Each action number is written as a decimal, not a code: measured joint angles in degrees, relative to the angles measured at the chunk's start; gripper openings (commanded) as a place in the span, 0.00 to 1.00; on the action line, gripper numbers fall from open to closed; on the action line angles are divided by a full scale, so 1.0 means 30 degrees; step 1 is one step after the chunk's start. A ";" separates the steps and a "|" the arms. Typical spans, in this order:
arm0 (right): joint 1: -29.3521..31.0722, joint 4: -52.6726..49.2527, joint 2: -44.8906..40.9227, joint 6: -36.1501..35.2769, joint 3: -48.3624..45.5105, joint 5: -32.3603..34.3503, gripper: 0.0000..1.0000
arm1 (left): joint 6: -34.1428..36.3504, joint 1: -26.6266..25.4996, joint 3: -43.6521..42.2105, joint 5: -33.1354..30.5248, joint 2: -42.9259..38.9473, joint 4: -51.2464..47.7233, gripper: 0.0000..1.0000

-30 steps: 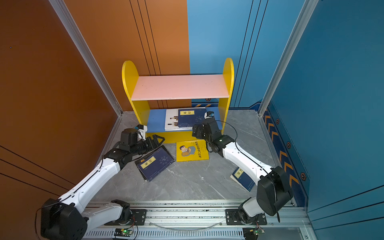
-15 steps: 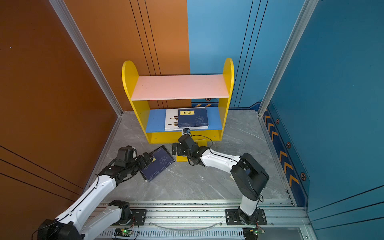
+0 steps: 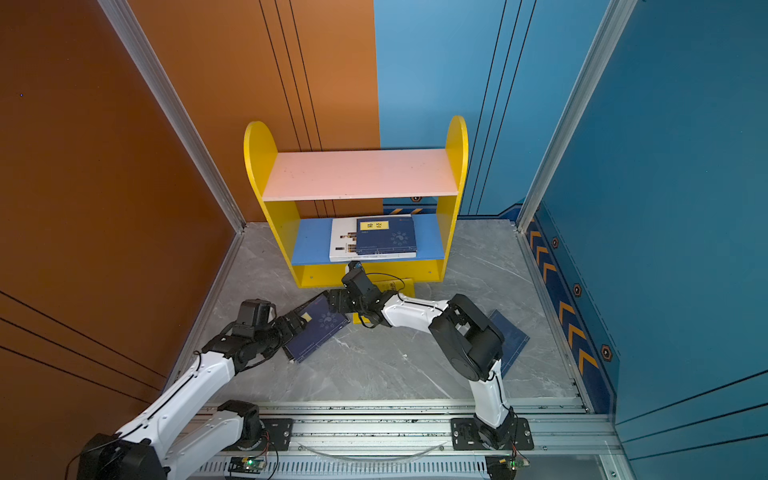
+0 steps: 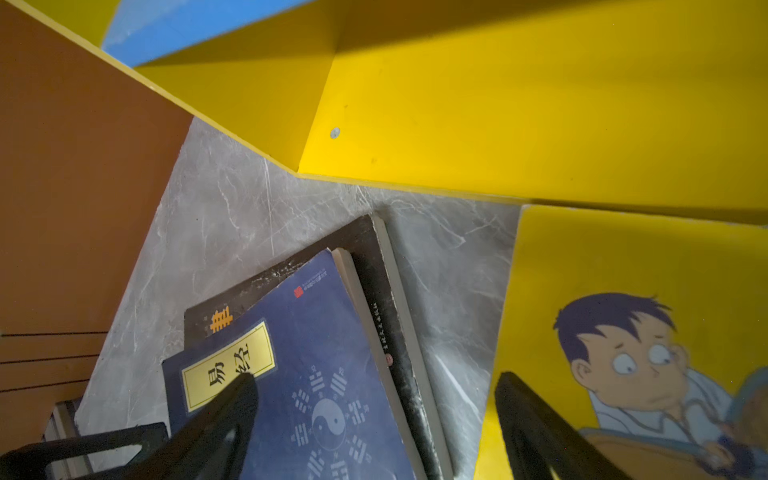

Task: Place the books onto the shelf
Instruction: 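Grasp the dark blue book lying on the black book with both grippers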

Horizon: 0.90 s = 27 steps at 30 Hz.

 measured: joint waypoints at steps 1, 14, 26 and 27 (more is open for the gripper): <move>0.0000 -0.0015 0.0131 0.0058 0.0000 -0.0117 0.90 | -0.0051 -0.0044 -0.0051 0.0000 0.0109 0.0015 0.99; 0.0000 -0.0692 0.1450 0.0124 0.0976 -0.2448 0.86 | -0.0976 -0.1035 -0.0444 0.0007 0.2186 0.2346 0.99; -0.0801 -0.1188 0.2412 0.0270 0.1515 -0.4911 0.81 | -0.1129 -0.1129 -0.0444 -0.0080 0.3351 0.4728 0.98; -0.0969 -0.0823 0.2244 0.0517 0.1188 -0.5246 0.81 | -0.1129 -0.1122 -0.0444 -0.0073 0.3461 0.4954 0.99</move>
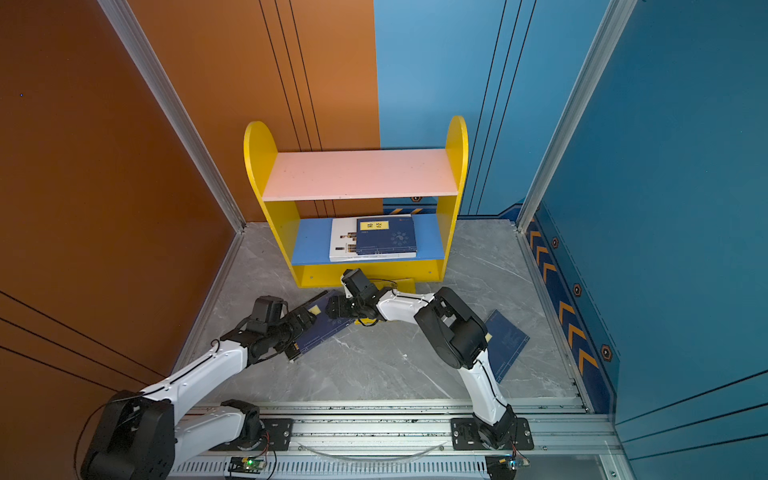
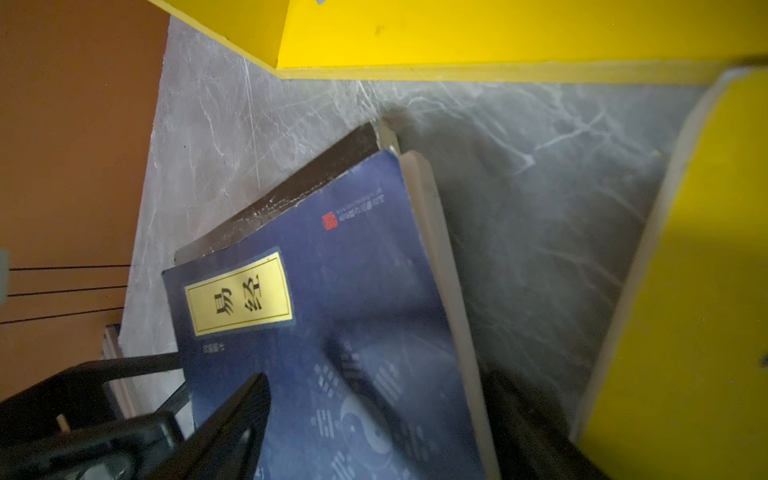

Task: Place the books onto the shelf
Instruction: 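Grasp the dark blue book lying on the black book with both grippers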

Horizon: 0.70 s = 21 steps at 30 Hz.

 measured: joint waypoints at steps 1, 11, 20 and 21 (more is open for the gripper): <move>-0.0233 0.0415 -0.0255 0.0335 -0.0546 -0.0423 0.81 | -0.0007 -0.0007 0.0000 0.0029 0.0146 0.0291 0.98; -0.1778 0.4954 -0.1406 0.4058 -0.3555 -0.3417 0.67 | 0.0000 -0.0153 -0.0022 0.1013 0.1173 0.2455 0.98; -0.1749 0.5676 -0.2739 0.4983 -0.4233 -0.3701 0.28 | 0.0029 -0.0270 0.0270 0.1676 0.1829 0.3024 0.98; -0.1734 0.5668 -0.2871 0.5013 -0.4233 -0.3701 0.26 | 0.0066 -0.0270 0.0299 0.1749 0.1843 0.3009 0.98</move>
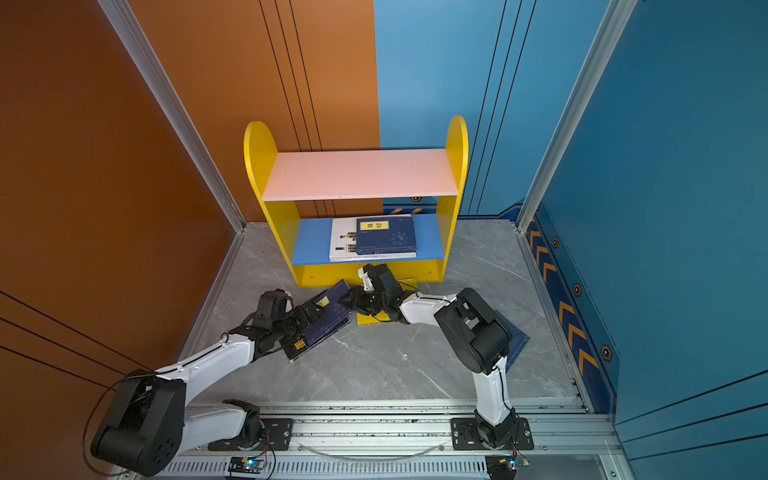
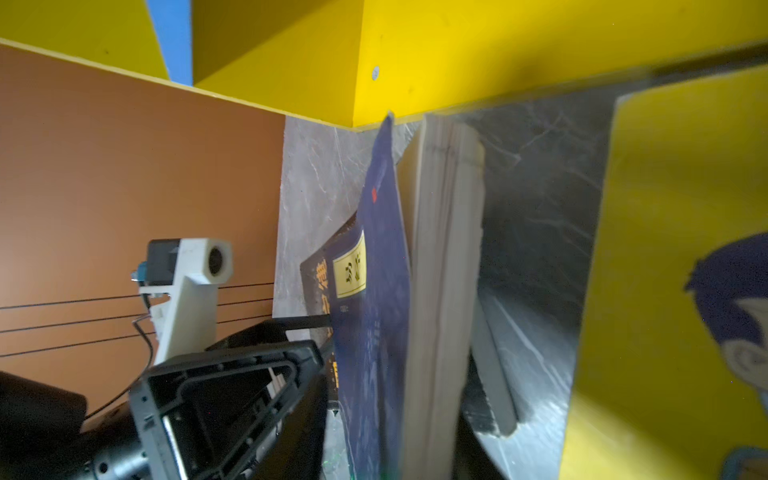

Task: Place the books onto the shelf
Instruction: 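Grasp the dark blue book lying on the black book with both grippers, then lift the dark blue book with both grippers toward the blue shelf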

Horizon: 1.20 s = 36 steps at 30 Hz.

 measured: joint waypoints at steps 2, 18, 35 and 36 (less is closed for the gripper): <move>0.0022 -0.0029 -0.0204 -0.0036 0.0000 0.0015 0.19 | 0.0015 0.0000 0.0051 0.0087 0.0007 -0.0080 0.98; -0.0364 -0.3461 -0.3832 -0.1690 -0.0117 -0.0364 0.07 | 0.0954 0.2157 0.1129 0.0495 -0.3738 -0.3796 0.99; -0.3708 -0.4116 -1.2014 -0.0729 -0.0627 -0.1224 0.12 | 0.1654 0.4539 0.5472 0.5209 -0.7104 -0.3767 0.98; -0.4044 -0.3381 -1.2152 -0.0321 -0.0889 -0.1209 0.11 | 0.1348 0.4466 0.5472 0.5829 -0.6929 -0.3031 0.98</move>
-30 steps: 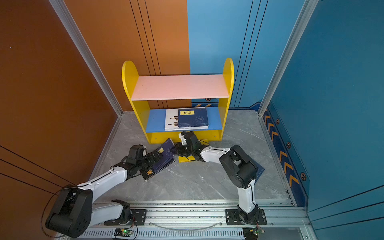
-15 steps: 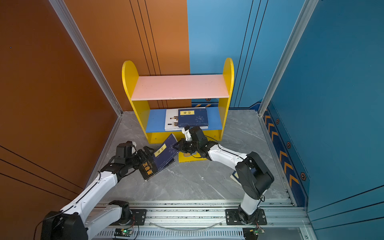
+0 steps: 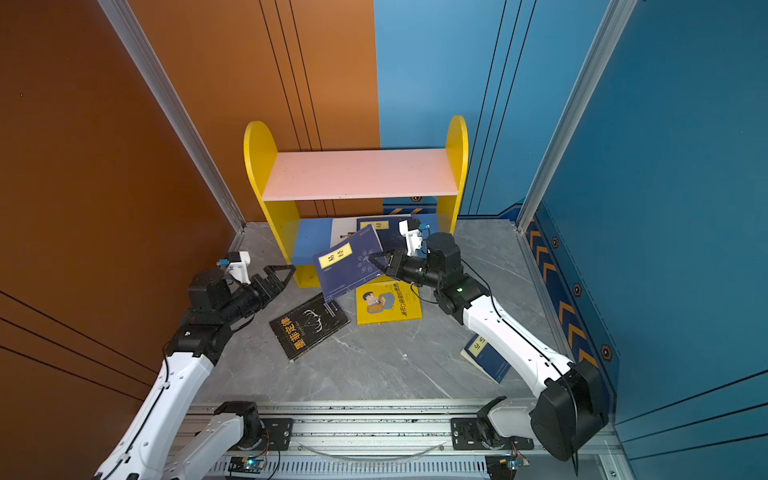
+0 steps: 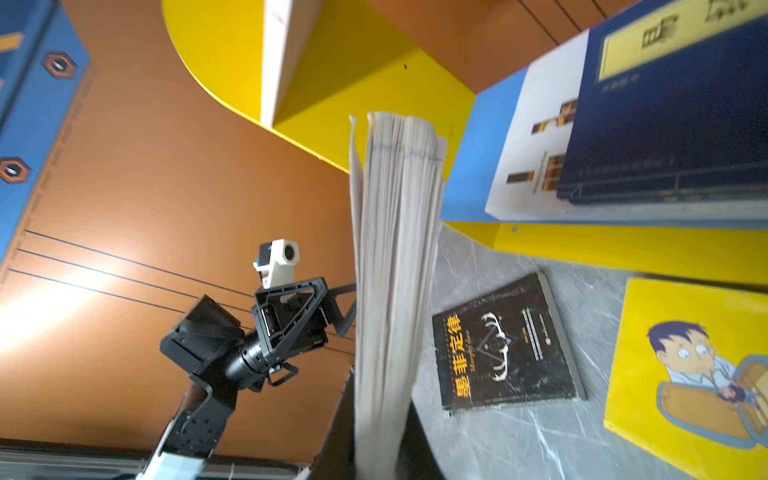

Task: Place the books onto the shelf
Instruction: 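Lift the dark blue book with both grippers toward the blue shelf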

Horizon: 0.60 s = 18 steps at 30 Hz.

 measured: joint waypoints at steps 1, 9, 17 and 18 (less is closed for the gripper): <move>-0.0255 0.0554 -0.0044 0.0299 -0.0219 0.0015 0.11 | -0.0284 -0.0117 0.0000 0.0415 0.0197 0.0576 0.98; -0.2441 0.4896 0.0954 0.3446 -0.1049 0.0124 0.09 | -0.1333 -0.3570 0.0918 0.2382 0.3395 0.3861 0.98; -0.3388 0.7031 0.1545 0.5151 -0.1151 -0.0364 0.10 | -0.3177 -0.4728 0.1887 0.3257 0.7002 0.7431 0.93; -0.3417 0.7147 0.1537 0.5217 -0.1151 -0.0386 0.10 | -0.3424 -0.4801 0.2142 0.3264 0.7417 0.7796 0.93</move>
